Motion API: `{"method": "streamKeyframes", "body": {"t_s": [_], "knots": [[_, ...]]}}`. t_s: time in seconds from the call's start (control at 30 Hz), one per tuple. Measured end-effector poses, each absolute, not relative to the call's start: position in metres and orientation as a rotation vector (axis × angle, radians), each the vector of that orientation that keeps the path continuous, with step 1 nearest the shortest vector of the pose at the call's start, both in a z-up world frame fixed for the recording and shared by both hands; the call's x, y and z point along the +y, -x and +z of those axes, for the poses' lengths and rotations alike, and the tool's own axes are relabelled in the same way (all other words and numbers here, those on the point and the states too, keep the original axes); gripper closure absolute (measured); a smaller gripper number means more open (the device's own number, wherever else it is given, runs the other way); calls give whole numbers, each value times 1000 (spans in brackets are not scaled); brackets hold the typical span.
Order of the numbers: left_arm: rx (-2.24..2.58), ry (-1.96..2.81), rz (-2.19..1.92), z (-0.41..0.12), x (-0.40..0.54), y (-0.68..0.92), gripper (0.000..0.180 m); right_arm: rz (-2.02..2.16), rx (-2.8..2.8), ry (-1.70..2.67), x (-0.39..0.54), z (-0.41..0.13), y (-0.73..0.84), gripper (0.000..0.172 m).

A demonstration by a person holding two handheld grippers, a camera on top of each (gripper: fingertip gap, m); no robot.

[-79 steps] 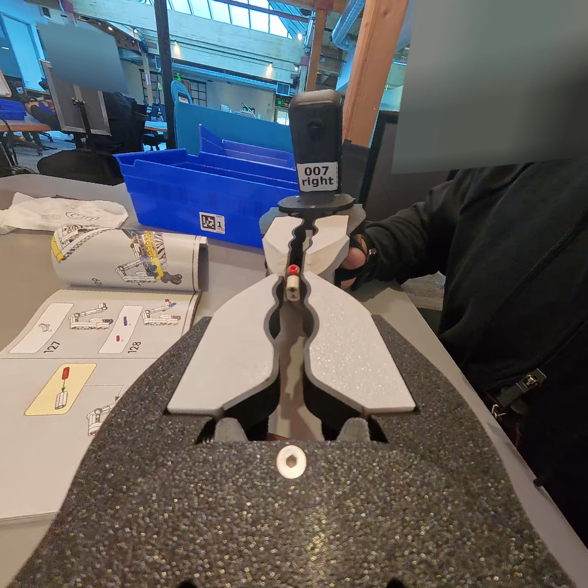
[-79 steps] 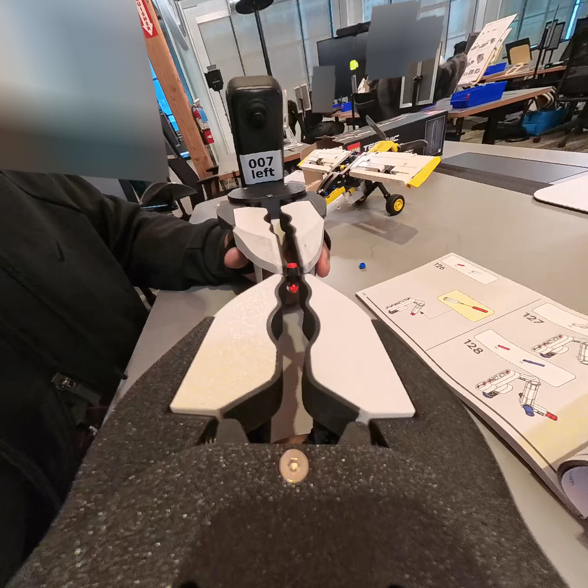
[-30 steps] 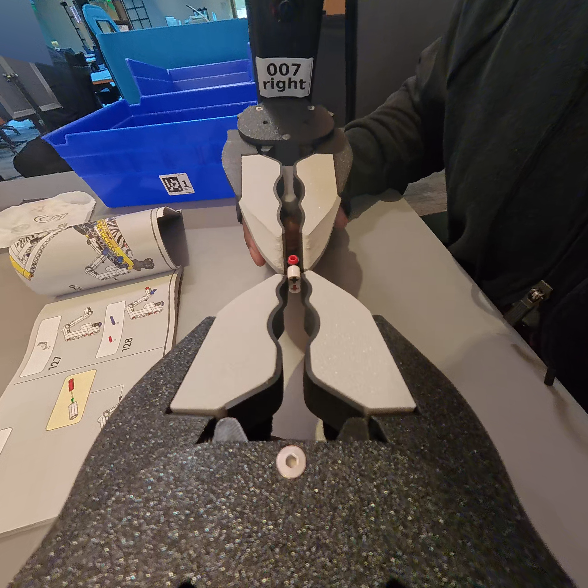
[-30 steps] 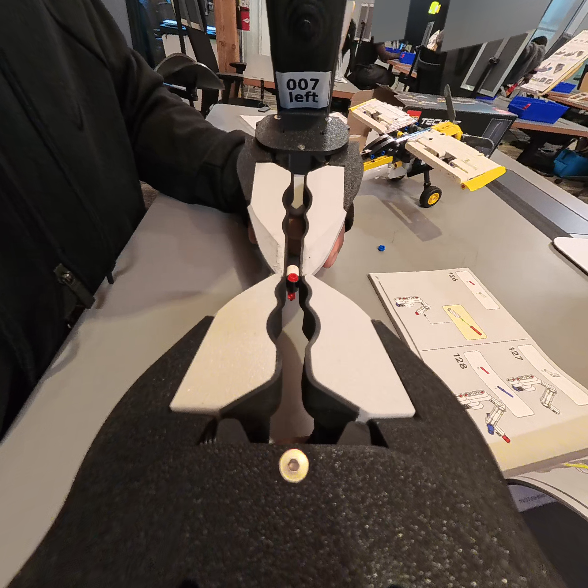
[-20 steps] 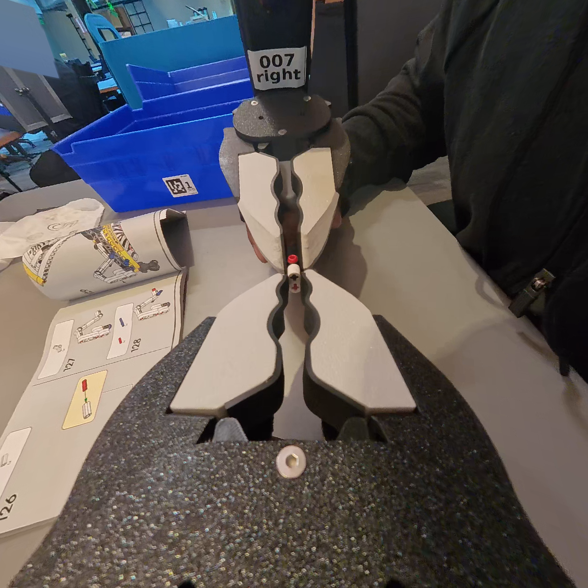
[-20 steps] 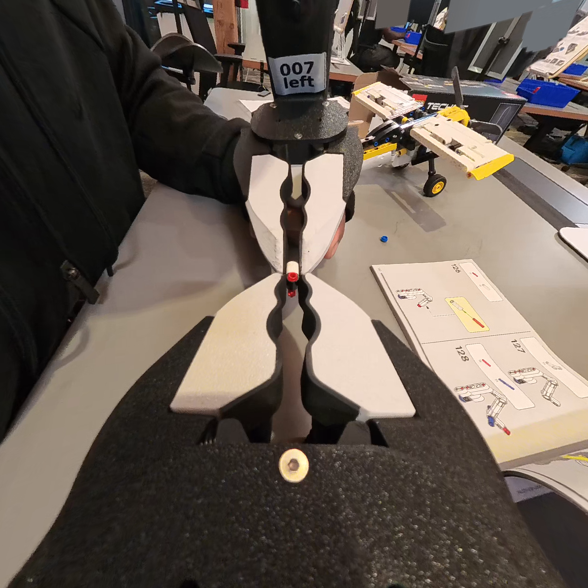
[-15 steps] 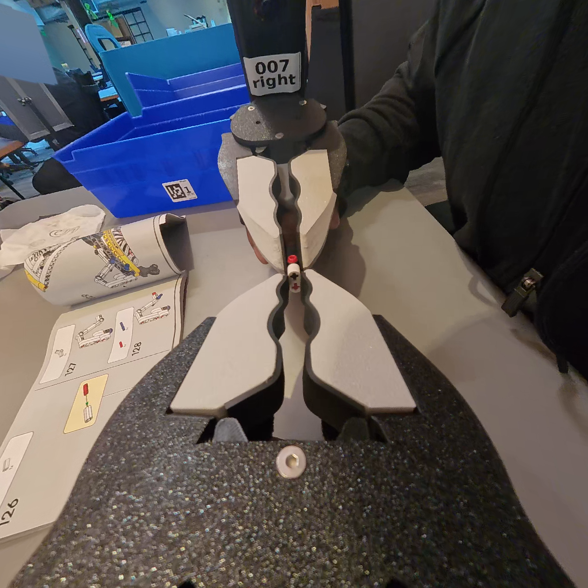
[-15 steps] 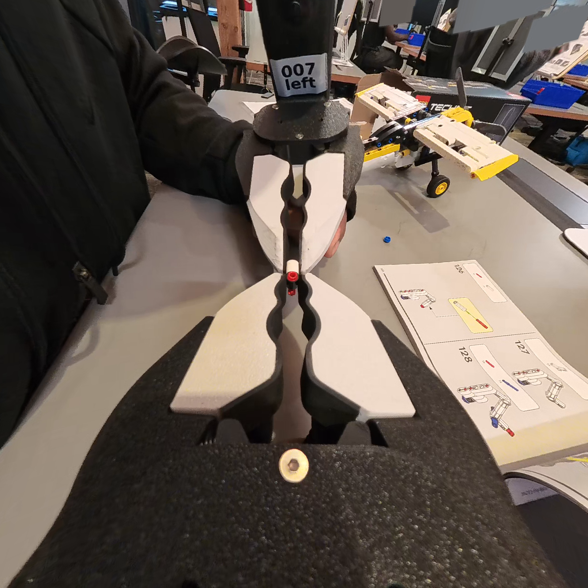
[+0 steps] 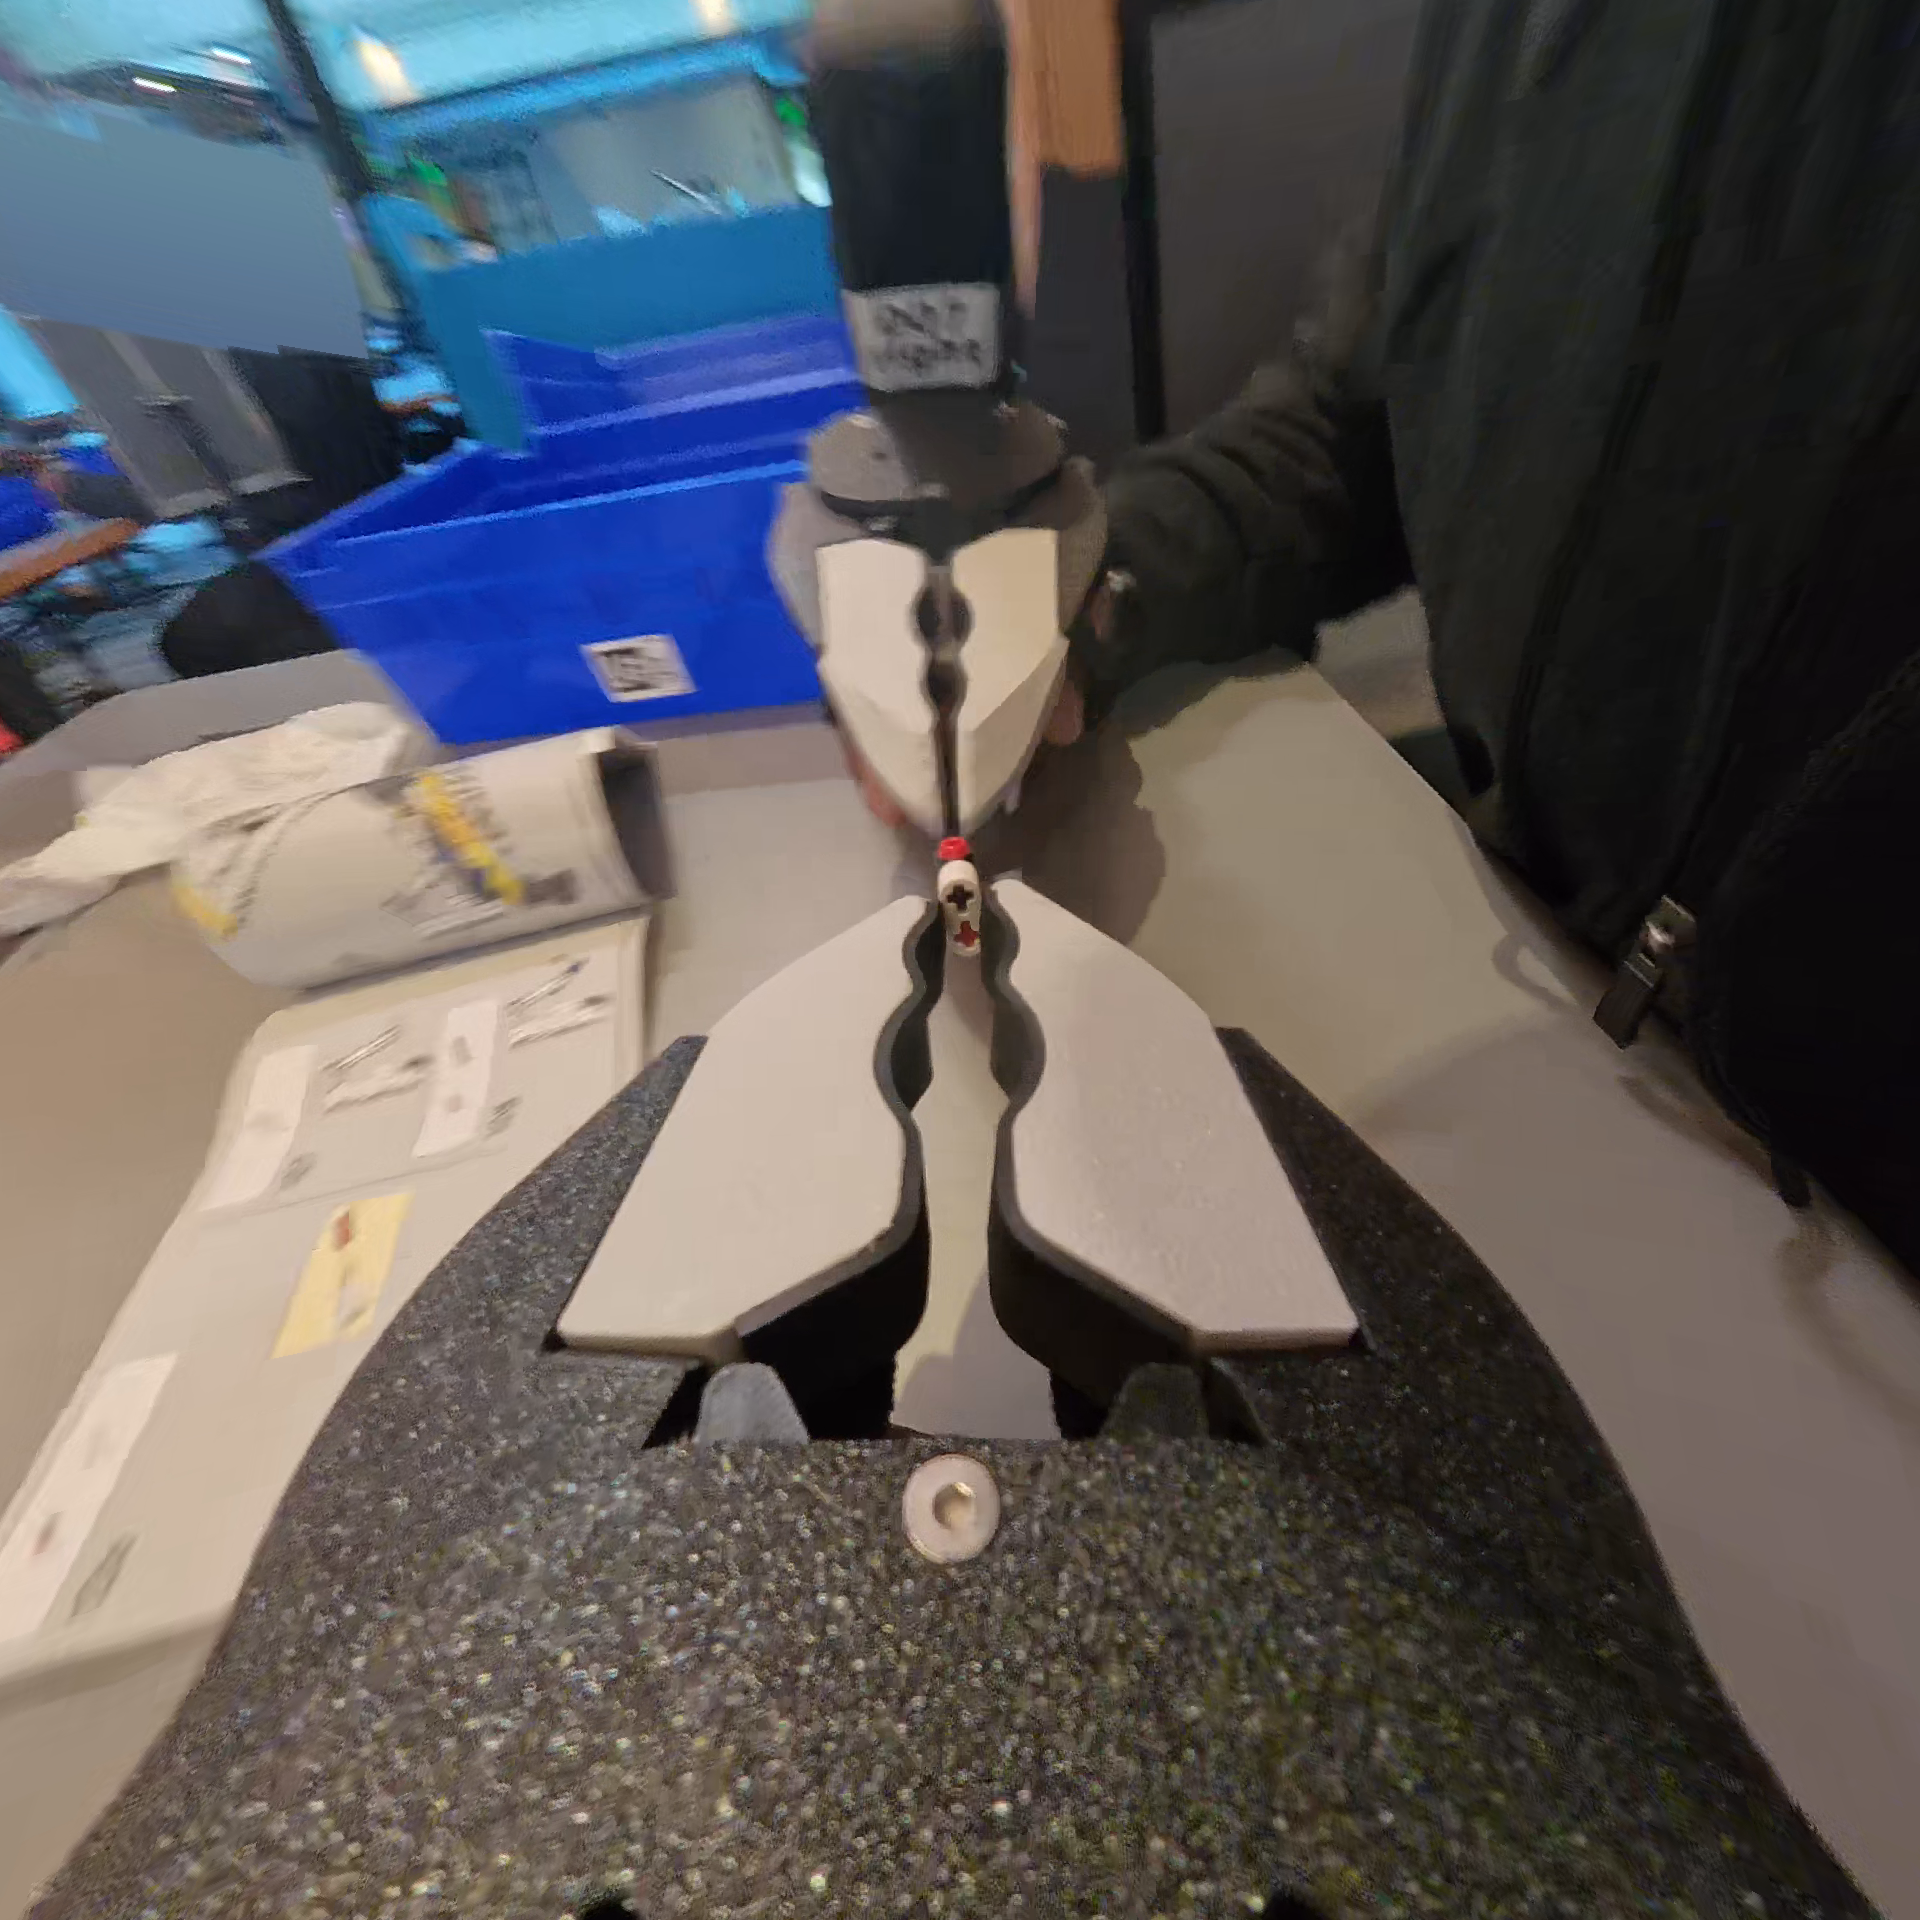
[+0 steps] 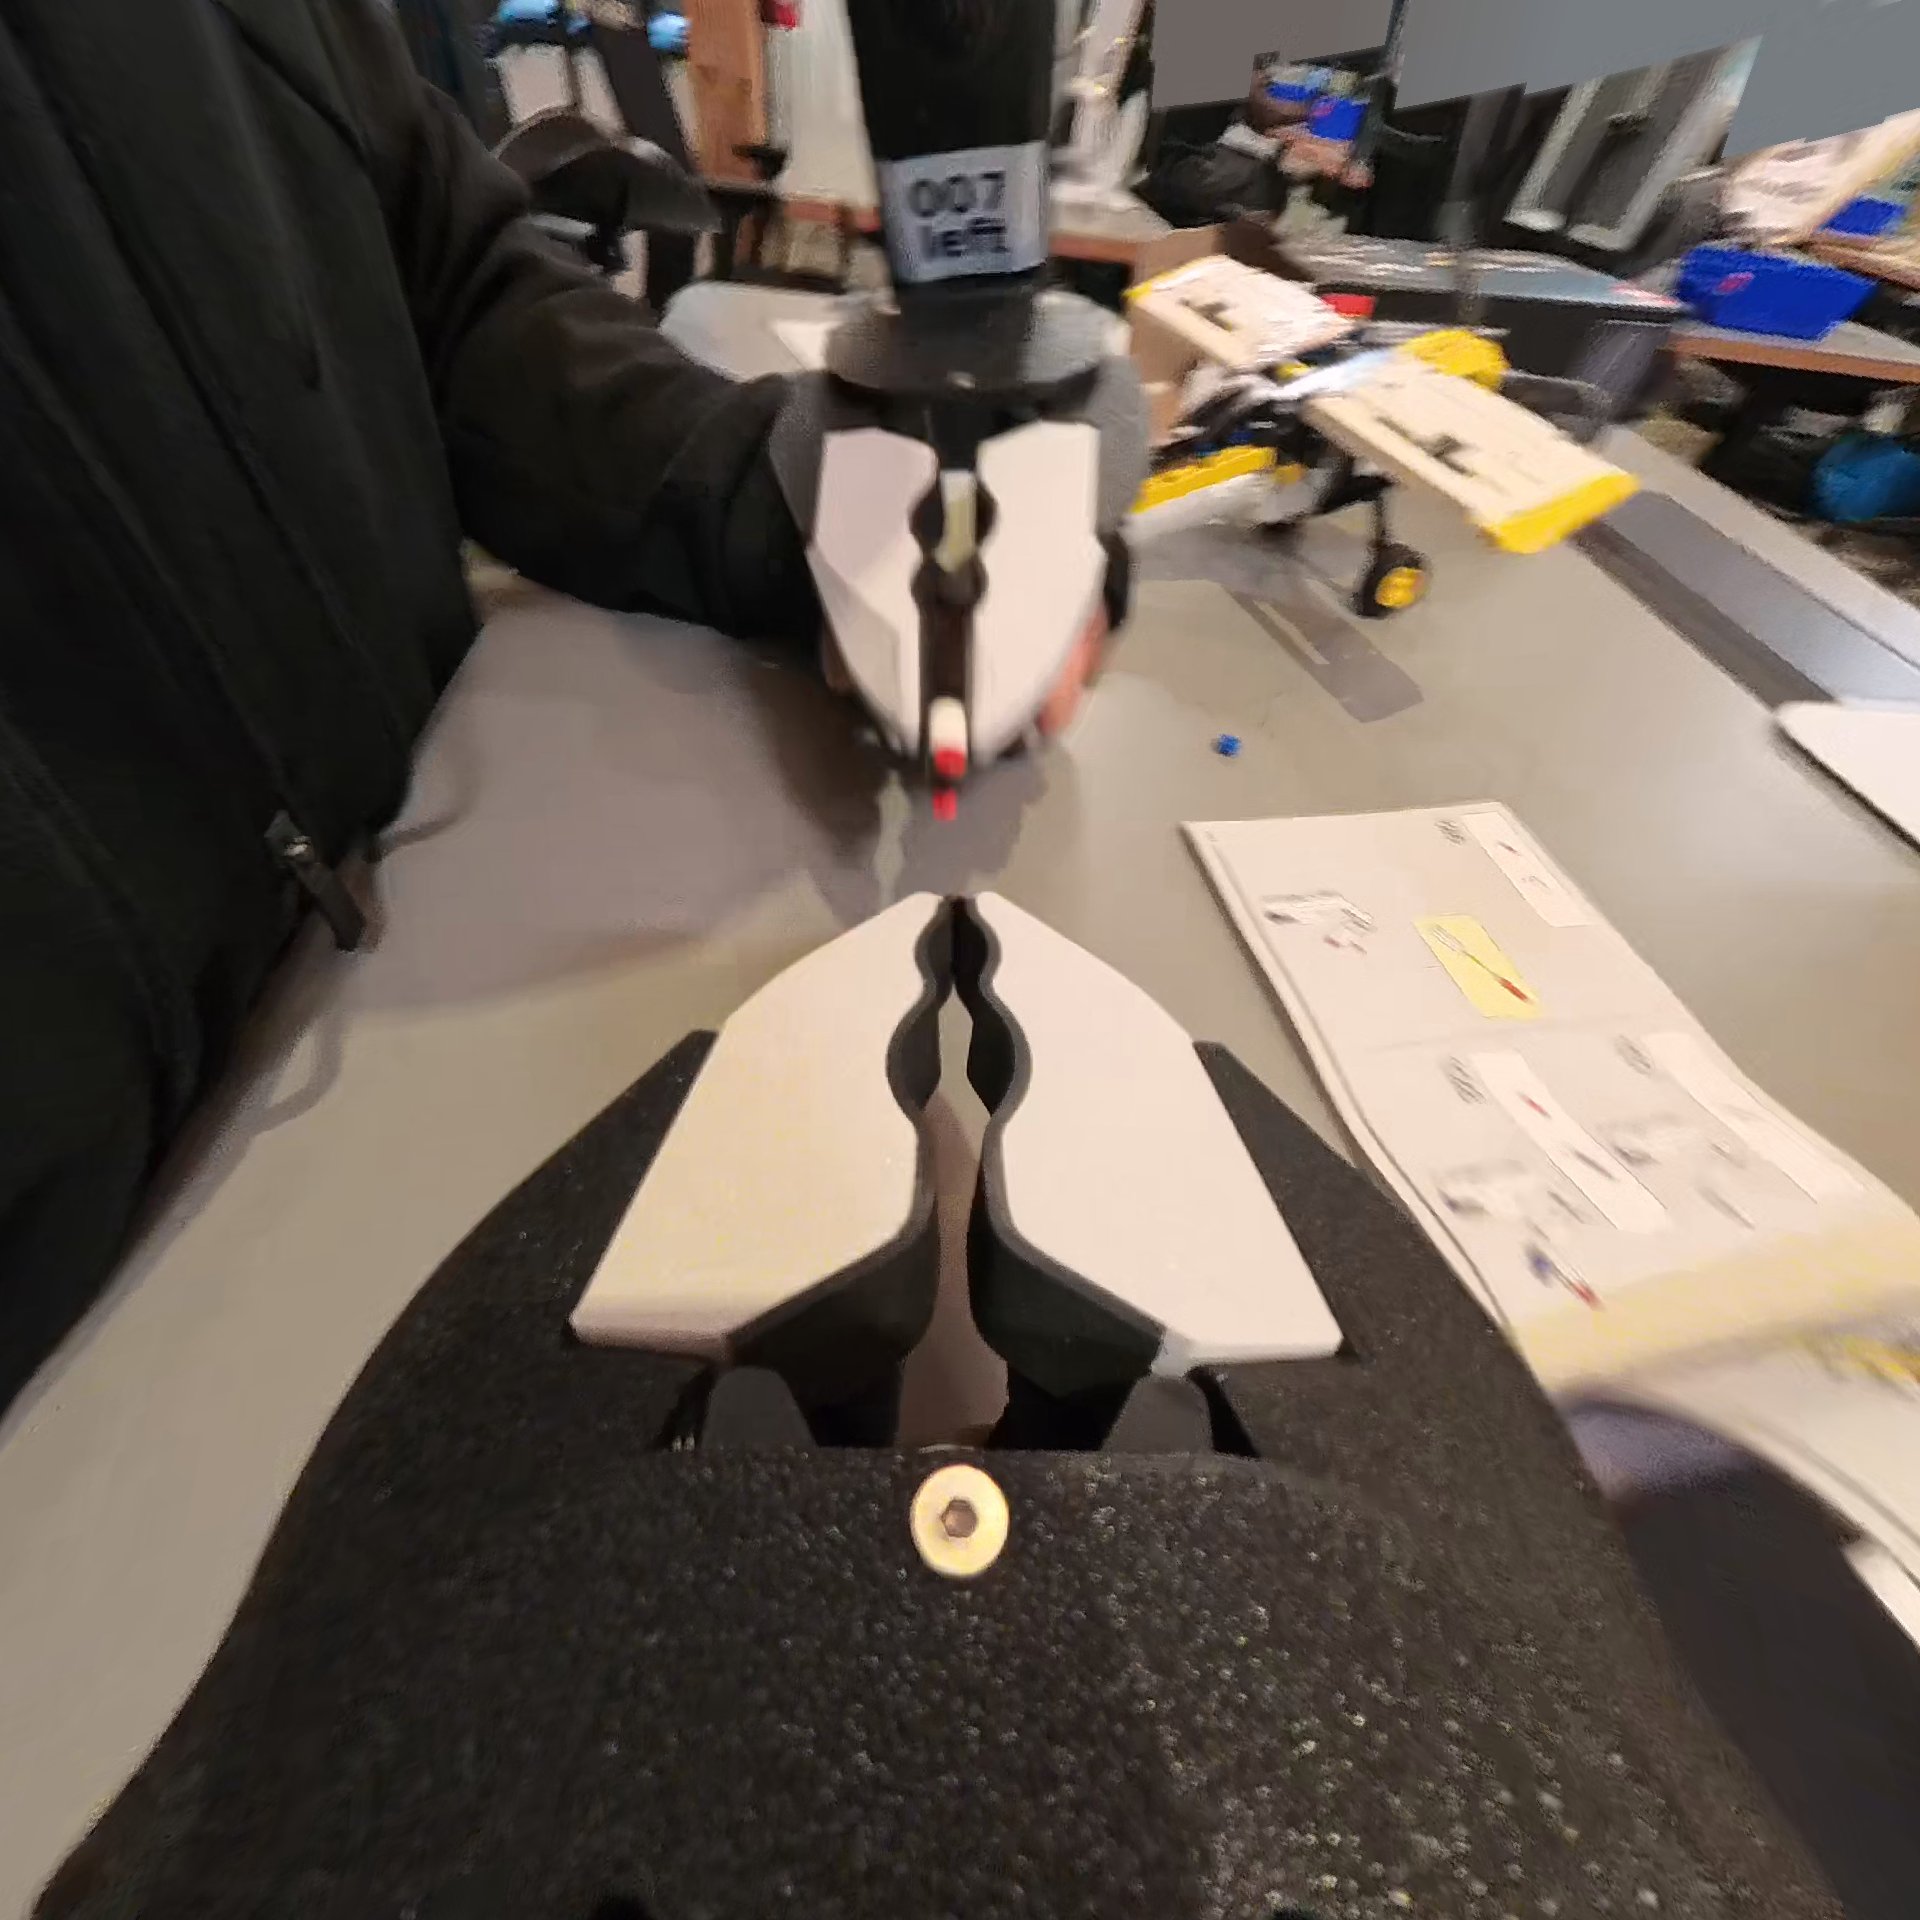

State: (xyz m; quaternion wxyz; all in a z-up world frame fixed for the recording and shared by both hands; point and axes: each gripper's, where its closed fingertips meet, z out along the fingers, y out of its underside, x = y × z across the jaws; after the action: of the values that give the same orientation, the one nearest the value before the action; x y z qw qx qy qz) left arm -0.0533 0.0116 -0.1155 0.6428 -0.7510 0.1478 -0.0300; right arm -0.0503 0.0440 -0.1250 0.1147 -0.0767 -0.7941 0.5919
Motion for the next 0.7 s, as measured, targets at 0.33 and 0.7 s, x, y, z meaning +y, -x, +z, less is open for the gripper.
{"method": "streamKeyframes", "body": {"t_s": [0.33,0.7], "knots": [[358,1800,-27,-128,11,55,173,1662,-2310,178,22,-129,51,166],[477,1889,127,-140,18,44,173,1373,-2320,-2,10,-147,48,160]]}}
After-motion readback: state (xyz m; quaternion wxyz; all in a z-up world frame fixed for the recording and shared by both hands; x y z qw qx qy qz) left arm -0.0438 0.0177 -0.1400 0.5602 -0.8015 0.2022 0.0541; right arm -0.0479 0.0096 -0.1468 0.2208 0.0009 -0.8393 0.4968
